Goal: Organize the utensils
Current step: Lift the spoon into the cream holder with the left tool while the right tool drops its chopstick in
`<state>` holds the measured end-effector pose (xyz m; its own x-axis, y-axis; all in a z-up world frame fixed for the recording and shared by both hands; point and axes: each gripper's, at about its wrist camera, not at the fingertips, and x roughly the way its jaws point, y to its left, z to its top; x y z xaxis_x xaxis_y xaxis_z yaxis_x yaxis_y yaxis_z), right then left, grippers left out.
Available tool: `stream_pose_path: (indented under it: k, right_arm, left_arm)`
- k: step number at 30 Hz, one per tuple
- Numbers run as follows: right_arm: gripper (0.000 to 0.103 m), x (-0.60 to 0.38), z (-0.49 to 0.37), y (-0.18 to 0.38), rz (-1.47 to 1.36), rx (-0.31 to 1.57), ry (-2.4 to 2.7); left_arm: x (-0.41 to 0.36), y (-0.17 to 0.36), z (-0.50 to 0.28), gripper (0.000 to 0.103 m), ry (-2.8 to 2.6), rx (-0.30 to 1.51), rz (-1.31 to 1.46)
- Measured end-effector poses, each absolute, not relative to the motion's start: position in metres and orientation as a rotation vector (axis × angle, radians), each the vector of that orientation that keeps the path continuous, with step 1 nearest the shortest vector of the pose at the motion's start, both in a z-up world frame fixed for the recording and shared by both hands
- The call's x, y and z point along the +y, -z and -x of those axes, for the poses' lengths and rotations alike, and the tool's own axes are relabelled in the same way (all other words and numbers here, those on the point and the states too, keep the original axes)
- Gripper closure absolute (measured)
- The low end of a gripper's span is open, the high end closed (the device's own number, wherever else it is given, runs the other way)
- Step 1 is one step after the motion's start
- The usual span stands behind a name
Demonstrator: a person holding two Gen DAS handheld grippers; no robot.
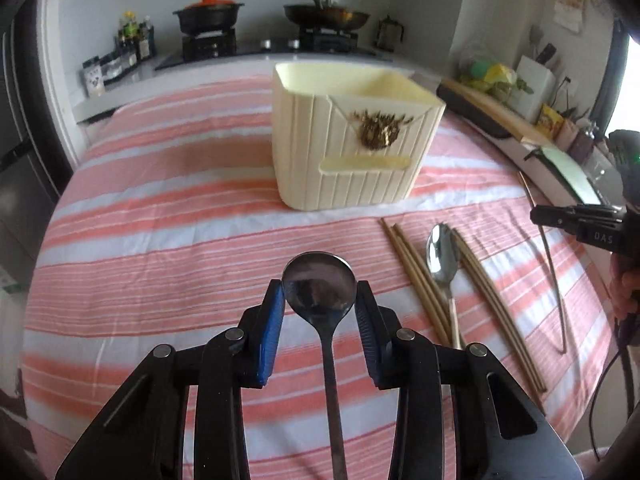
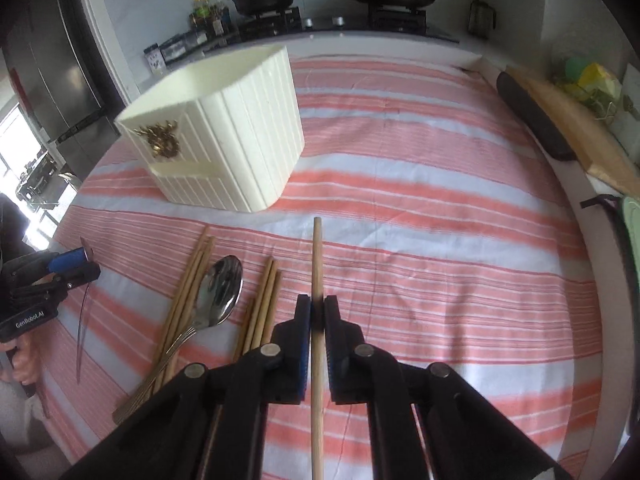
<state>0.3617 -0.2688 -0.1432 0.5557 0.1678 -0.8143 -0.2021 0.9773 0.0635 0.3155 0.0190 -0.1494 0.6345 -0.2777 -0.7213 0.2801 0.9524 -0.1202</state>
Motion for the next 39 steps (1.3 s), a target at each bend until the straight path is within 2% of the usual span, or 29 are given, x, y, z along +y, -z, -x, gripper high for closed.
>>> stream_pose_path:
  k: [7, 14, 21, 30, 35, 39]
  right_arm:
    - [0.096, -0.269, -0.295, 0.087, 0.048, 0.762, -0.232]
    - [0.096, -0.254, -0.262, 0.053, 0.047, 0.648, -0.264]
    - [0.096, -0.243, -0.282, 0.016, 0.046, 0.574, -0.277]
    - [0.096, -0.219, -0.365, -0.077, 0.022, 0.371, -0.303]
    - [0.096, -0.199, -0.417, -0.077, 0.01, 0.366, -0.315]
    - [0.096, -0.19, -0.467, -0.037, -0.018, 0.524, -0.329]
  left_arm:
    - [0.044, 0.103, -0.258, 0.067, 0.329, 0.655, 0.087]
    - [0.051, 0.063, -0.237, 0.067, 0.366, 0.577, 0.126]
    - [0.059, 0.014, -0.266, 0.067, 0.407, 0.54, 0.141]
    - [0.056, -0.086, -0.349, 0.067, 0.365, 0.371, 0.133]
    - [0.038, -0.079, -0.408, 0.067, 0.338, 0.38, 0.137]
    - [0.022, -0.033, -0.46, 0.067, 0.314, 0.514, 0.143]
